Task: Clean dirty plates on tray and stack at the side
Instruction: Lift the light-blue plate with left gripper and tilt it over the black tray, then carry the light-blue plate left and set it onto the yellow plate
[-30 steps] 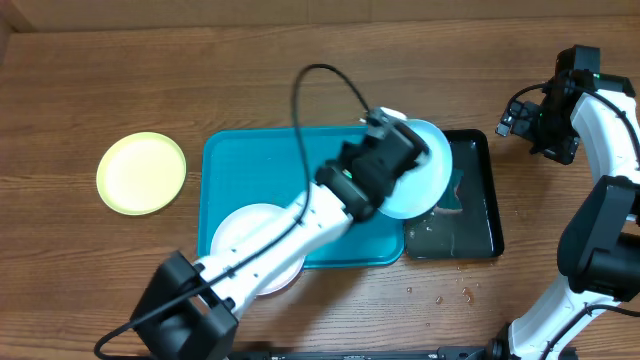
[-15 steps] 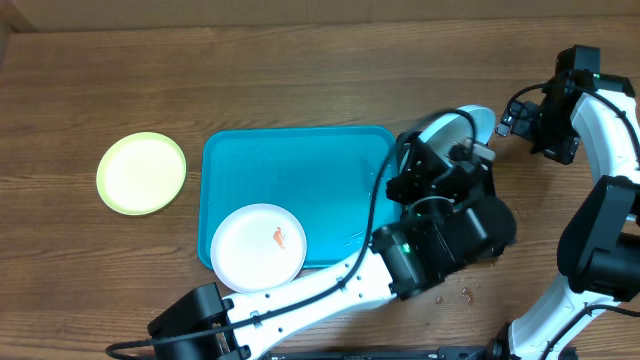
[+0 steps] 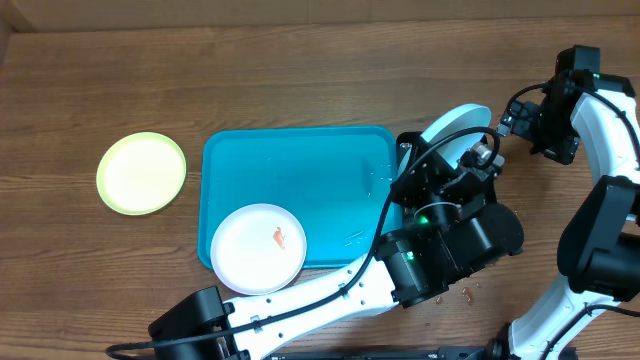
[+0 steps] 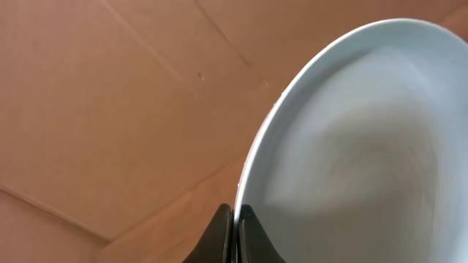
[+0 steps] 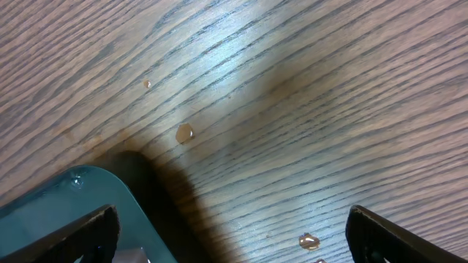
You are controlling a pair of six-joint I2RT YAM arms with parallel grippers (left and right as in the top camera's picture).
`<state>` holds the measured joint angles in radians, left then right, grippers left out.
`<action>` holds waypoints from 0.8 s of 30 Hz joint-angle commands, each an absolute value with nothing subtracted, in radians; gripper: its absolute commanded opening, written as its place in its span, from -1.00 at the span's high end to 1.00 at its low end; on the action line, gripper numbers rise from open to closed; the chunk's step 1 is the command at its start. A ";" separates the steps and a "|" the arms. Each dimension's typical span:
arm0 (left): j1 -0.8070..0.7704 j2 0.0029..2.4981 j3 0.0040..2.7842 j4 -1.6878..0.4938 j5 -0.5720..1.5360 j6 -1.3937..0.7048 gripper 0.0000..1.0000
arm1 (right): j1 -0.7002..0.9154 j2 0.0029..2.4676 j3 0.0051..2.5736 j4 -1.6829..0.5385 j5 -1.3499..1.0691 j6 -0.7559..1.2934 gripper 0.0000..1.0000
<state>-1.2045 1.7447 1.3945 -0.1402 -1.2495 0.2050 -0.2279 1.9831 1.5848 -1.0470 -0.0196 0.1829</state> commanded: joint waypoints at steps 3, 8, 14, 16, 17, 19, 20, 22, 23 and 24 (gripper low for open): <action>-1.174 1.716 1.417 -0.296 -1.092 -0.077 0.92 | -0.231 1.958 1.599 -1.043 -0.020 0.187 -1.00; -1.058 1.718 1.416 -0.502 -0.695 -0.419 0.92 | -0.231 1.958 1.599 -1.043 -0.020 0.187 -1.00; -0.852 1.719 1.416 -0.543 -0.342 -0.495 0.91 | -0.231 1.958 1.599 -1.043 -0.020 0.187 -1.00; -0.770 1.719 1.416 -0.572 -0.243 -0.570 0.91 | -0.231 1.958 1.599 -1.043 -0.020 0.187 -1.00; -0.725 1.719 1.416 -0.592 -0.186 -0.620 0.91 | -0.231 1.958 1.599 -1.043 -0.020 0.187 -1.00; -0.625 1.719 1.416 -0.631 -0.065 -0.697 0.92 | -0.231 1.958 1.599 -1.043 -0.020 0.187 -1.00; -0.575 1.719 1.416 -0.646 -0.011 -0.715 0.92 | -0.231 1.958 1.599 -1.043 -0.020 0.187 -1.00; -0.467 1.719 1.416 -0.671 0.082 -0.722 0.92 | -0.231 1.958 1.599 -1.043 -0.020 0.187 -1.00; -0.418 1.719 1.416 -0.681 0.114 -0.722 0.92 | -0.231 1.958 1.599 -1.043 -0.020 0.187 -1.00; -0.361 1.719 1.416 -0.695 0.142 -0.722 0.92 | -0.231 1.958 1.599 -1.043 -0.020 0.187 -1.00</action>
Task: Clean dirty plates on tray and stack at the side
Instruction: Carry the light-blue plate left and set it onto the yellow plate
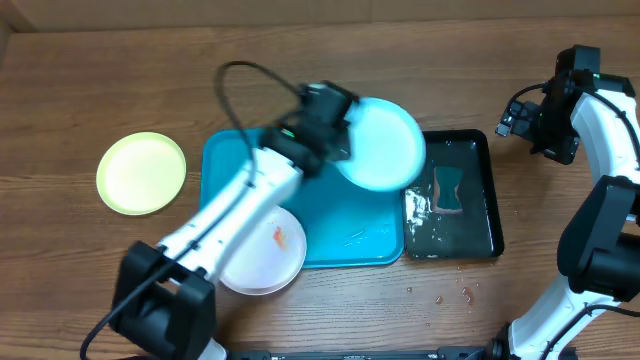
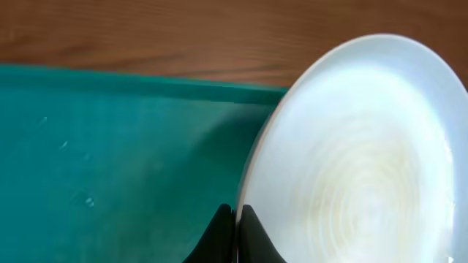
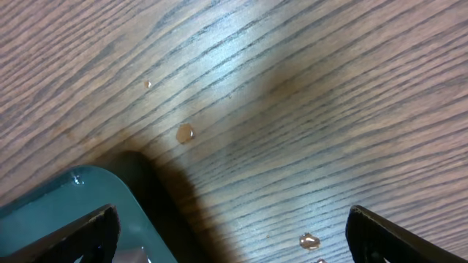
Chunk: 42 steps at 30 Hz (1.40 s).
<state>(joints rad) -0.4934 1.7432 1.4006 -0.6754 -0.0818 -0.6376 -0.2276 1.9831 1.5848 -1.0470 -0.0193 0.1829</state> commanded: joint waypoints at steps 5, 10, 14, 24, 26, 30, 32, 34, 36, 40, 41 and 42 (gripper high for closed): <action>-0.083 1.719 1.416 -0.811 0.184 -0.717 0.91 | -0.231 1.958 1.599 -1.043 -0.020 0.187 -1.00; 0.177 1.719 1.416 -0.924 0.179 -0.648 0.91 | -0.231 1.958 1.599 -1.043 -0.020 0.187 -1.00; 0.361 1.719 1.415 -0.980 0.161 -0.601 0.92 | -0.231 1.958 1.599 -1.043 -0.020 0.187 -1.00; 0.603 1.721 1.407 -1.018 -0.020 -0.612 0.92 | -0.231 1.958 1.599 -1.043 -0.020 0.187 -1.00; 0.608 1.722 1.402 -1.007 -0.069 -0.617 0.92 | -0.231 1.958 1.599 -1.043 -0.020 0.187 -1.00; 0.607 1.728 1.388 -0.976 -0.089 -0.617 0.92 | -0.231 1.958 1.599 -1.043 -0.020 0.187 -1.00; 0.607 1.728 1.371 -0.955 -0.089 -0.617 0.91 | -0.231 1.958 1.599 -1.043 -0.020 0.187 -1.00; 0.607 1.728 1.349 -0.923 -0.115 -0.617 0.92 | -0.231 1.958 1.599 -1.043 -0.020 0.187 -1.00; 0.607 1.728 1.347 -0.915 -0.114 -0.617 0.92 | -0.231 1.958 1.599 -1.043 -0.020 0.187 -1.00; 0.607 1.728 1.346 -0.913 -0.111 -0.617 0.22 | -0.231 1.958 1.599 -1.043 -0.020 0.187 -1.00; 0.607 1.728 1.346 -0.914 -0.107 -0.616 -0.14 | -0.231 1.958 1.599 -1.043 -0.020 0.187 -1.00; 0.607 1.728 1.346 -0.915 -0.099 -0.616 -0.47 | -0.231 1.958 1.599 -1.043 -0.020 0.187 -1.00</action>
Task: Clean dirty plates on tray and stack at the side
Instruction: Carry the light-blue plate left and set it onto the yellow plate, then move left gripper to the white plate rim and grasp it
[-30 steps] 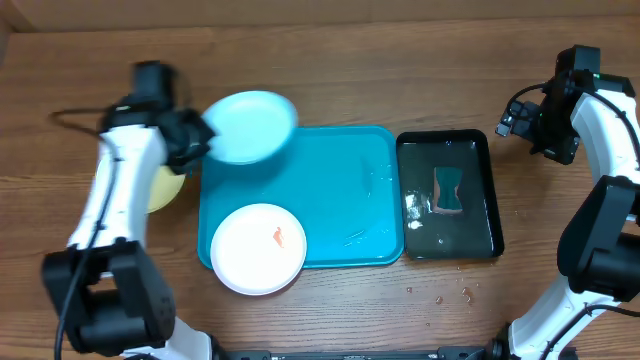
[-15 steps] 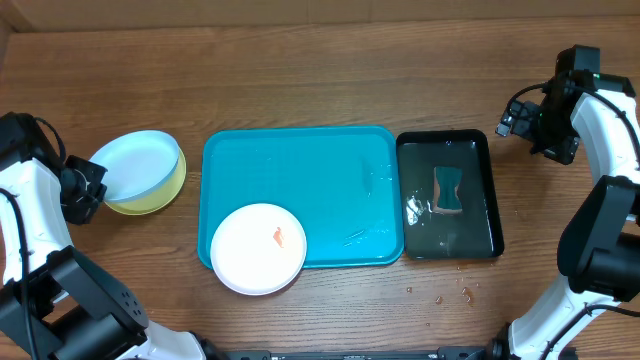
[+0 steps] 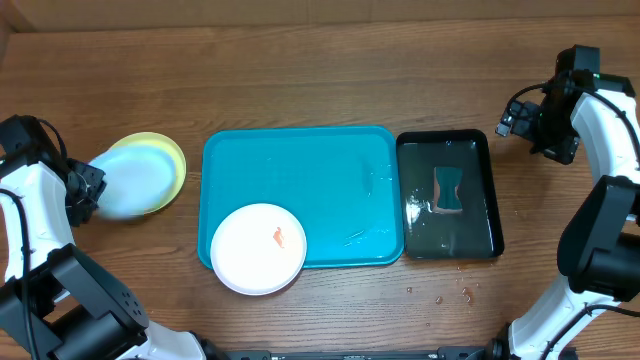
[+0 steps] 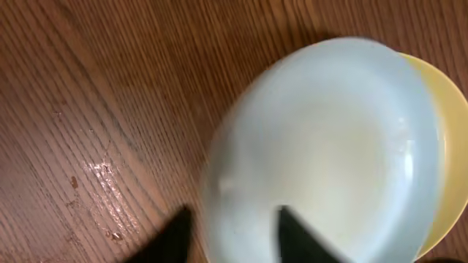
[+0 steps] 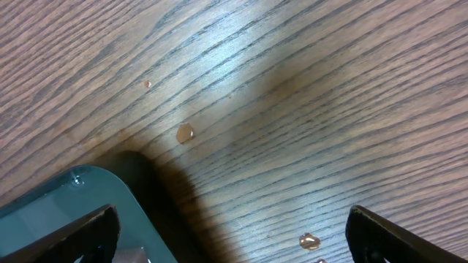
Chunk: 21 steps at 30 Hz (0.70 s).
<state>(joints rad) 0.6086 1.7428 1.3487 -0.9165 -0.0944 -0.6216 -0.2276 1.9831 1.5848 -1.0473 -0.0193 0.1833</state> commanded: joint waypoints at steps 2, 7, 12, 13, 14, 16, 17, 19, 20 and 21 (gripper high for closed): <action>0.607 1.728 1.346 -0.915 -0.051 -0.595 -0.83 | -0.231 1.958 1.599 -1.043 -0.020 0.187 -1.00; 0.607 1.728 1.346 -0.936 0.147 -0.516 -0.82 | -0.231 1.958 1.599 -1.043 -0.020 0.187 -1.00; 0.607 1.725 1.346 -1.024 0.251 -0.496 -0.74 | -0.231 1.958 1.599 -1.042 -0.020 0.187 -1.00; 0.607 1.722 1.346 -1.042 0.264 -0.484 -0.72 | -0.231 1.958 1.599 -1.042 -0.020 0.187 -1.00; 0.606 1.718 1.346 -1.065 0.274 -0.469 -0.70 | -0.231 1.958 1.599 -1.043 -0.020 0.187 -1.00; 0.601 1.706 1.346 -1.109 0.294 -0.432 -0.55 | -0.231 1.958 1.599 -1.043 -0.020 0.187 -1.00; 0.598 1.699 1.346 -1.134 0.310 -0.405 -0.47 | -0.231 1.958 1.599 -1.043 -0.020 0.187 -1.00; 0.582 1.682 1.346 -1.179 0.330 -0.340 -0.39 | -0.231 1.958 1.599 -1.043 -0.020 0.187 -1.00; 0.565 1.670 1.346 -1.204 0.340 -0.299 -0.24 | -0.231 1.958 1.599 -1.043 -0.020 0.187 -1.00; 0.550 1.660 1.346 -1.225 0.341 -0.280 -0.16 | -0.231 1.958 1.599 -1.043 -0.020 0.187 -1.00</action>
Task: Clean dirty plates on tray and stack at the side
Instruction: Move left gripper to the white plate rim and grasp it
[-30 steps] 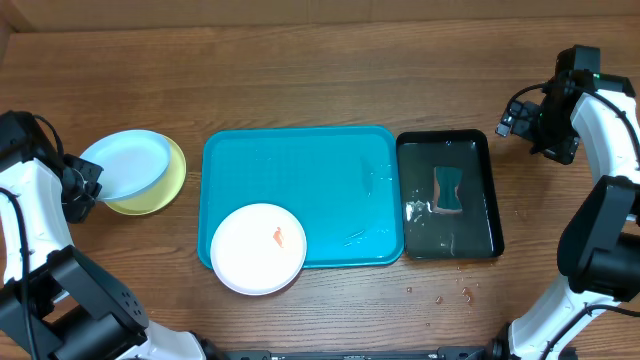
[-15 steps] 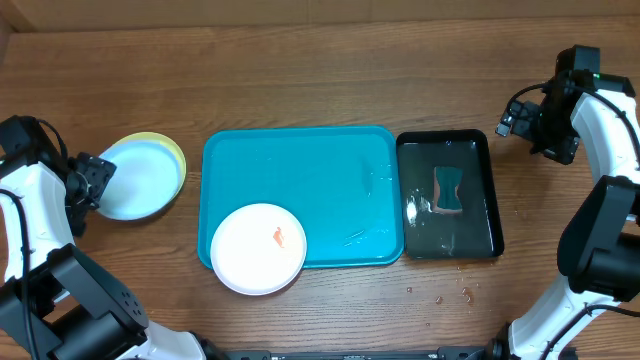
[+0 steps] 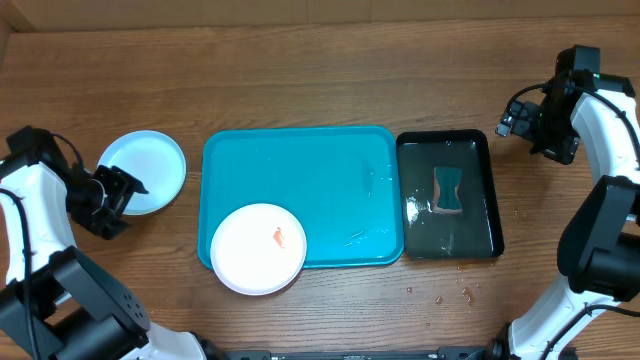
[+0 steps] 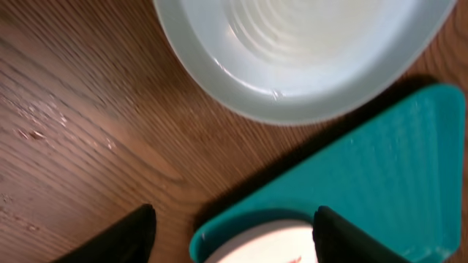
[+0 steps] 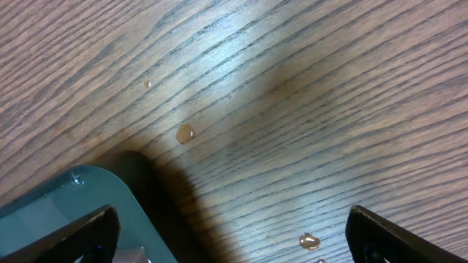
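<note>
A pale blue plate (image 3: pixel 143 171) lies flat on the table left of the teal tray (image 3: pixel 310 165) and covers the plate beneath it. In the left wrist view the pale blue plate (image 4: pixel 307 51) fills the top. My left gripper (image 3: pixel 120 191) is open and empty just in front of it, over bare wood (image 4: pixel 232 223). A white plate (image 3: pixel 258 248) with an orange scrap sits on the tray's near left corner. My right gripper (image 3: pixel 519 117) hangs open over wood (image 5: pixel 234 230) past the far right of the tub.
A black tub (image 3: pixel 485 240) of water with a green sponge (image 3: pixel 448 189) stands right of the tray; its corner (image 5: pixel 66 208) shows in the right wrist view. Water drops (image 5: pixel 184 133) lie on the wood there and near the table's front edge (image 3: pixel 450 293).
The pale blue plate, then tilted and off-centre over the yellow-green plate, now lies flat and hides it. My left gripper has drawn back toward the front, open and clear of it.
My left gripper was shut on the pale blue plate's rim, holding it on edge over the black tub. Then it held the plate above the tray's far right. Then the plate was at the yellow-green plate on the left, and now it lies stacked there, let go. The right arm stayed still.
</note>
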You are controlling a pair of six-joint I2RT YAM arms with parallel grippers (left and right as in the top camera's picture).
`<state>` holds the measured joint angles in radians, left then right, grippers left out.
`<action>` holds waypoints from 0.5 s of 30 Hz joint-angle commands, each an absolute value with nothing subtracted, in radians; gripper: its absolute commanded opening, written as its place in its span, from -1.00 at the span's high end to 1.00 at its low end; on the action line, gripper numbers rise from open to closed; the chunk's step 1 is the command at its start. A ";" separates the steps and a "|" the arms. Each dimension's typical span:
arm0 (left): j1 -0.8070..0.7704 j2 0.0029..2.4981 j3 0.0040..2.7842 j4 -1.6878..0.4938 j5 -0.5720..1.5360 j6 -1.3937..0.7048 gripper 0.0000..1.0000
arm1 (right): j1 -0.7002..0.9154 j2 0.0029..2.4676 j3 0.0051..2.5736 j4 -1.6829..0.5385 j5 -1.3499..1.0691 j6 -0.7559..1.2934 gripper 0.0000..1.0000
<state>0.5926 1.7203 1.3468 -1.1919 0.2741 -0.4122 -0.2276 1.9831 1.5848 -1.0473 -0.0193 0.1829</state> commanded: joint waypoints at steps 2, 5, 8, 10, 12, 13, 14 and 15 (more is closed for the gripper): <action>0.510 1.638 1.346 -1.256 0.337 -0.245 -0.15 | -0.231 1.958 1.599 -1.043 -0.020 0.187 -1.00; 0.438 1.600 1.346 -1.300 0.306 -0.231 -0.18 | -0.231 1.958 1.599 -1.043 -0.020 0.187 -1.00; 0.332 1.560 1.345 -1.341 0.252 -0.237 -0.25 | -0.231 1.958 1.599 -1.043 -0.020 0.187 -1.00; 0.286 1.549 1.341 -1.362 0.251 -0.239 -0.26 | -0.231 1.958 1.599 -1.043 -0.020 0.187 -1.00; 0.242 1.541 1.331 -1.375 0.232 -0.240 -0.28 | -0.231 1.958 1.599 -1.043 -0.020 0.187 -1.00; 0.221 1.538 1.320 -1.377 0.213 -0.244 -0.29 | -0.231 1.958 1.599 -1.043 -0.020 0.187 -1.00; 0.201 1.534 1.304 -1.376 0.190 -0.260 -0.30 | -0.231 1.958 1.599 -1.043 -0.020 0.187 -1.00; 0.183 1.531 1.286 -1.377 0.170 -0.281 -0.30 | -0.231 1.958 1.599 -1.043 -0.020 0.187 -1.00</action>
<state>0.2398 1.5589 1.3354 -1.3701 0.2504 -0.2615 -0.2279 1.9831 1.5848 -1.0470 -0.0196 0.1825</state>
